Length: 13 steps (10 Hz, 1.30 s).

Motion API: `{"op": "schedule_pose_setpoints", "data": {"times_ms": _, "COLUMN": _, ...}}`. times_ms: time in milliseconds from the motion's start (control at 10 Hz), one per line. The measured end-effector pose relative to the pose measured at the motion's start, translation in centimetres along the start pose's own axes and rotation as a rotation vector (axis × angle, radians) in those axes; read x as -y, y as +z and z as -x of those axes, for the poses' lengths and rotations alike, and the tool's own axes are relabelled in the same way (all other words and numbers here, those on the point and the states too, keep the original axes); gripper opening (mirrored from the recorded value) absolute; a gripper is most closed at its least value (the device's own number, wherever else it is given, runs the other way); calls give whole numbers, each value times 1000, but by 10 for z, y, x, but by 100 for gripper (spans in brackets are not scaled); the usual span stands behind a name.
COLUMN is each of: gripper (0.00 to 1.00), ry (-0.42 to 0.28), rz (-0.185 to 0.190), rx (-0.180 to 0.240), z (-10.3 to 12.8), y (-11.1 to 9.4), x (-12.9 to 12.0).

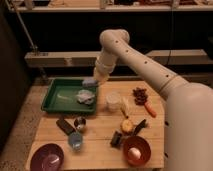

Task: Place sponge in table surface

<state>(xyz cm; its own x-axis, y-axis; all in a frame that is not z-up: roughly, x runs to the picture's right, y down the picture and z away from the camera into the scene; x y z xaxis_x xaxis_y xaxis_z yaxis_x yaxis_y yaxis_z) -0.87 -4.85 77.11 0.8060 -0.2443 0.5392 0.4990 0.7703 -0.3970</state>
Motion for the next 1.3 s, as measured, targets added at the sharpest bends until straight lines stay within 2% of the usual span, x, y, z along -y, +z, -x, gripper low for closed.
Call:
{"op": "schedule_pose_setpoints", "data": {"times_ms": 600, "gripper": 0, "ry": 313, "rz": 34, "rx": -103, "z": -133, "y": -9, "x": -92}}
{"op": "schedule_pose_setpoints", "data": {"times_ms": 800, "gripper": 0, "ry": 417, "rz": 59, "rx": -139, "z": -172, "y": -9, "x": -128}}
{"op": "schedule_pose_setpoints", "data": {"times_ms": 900, "gripper": 0, "ry": 458, "rz": 75, "rx": -153, "z": -186, "y": -7, "x": -146}}
{"op": "schedule_pose_setpoints", "data": {"times_ms": 1100, "gripper": 0, "ry": 558, "rz": 109, "rx": -177, "z": -206, "y": -2, "x": -206}}
{"op": "schedule_pose_setpoints", "data": {"times_ms": 1300, "gripper": 0, "ry": 656, "rz": 86, "rx": -176, "z": -204, "y": -6, "x": -251}}
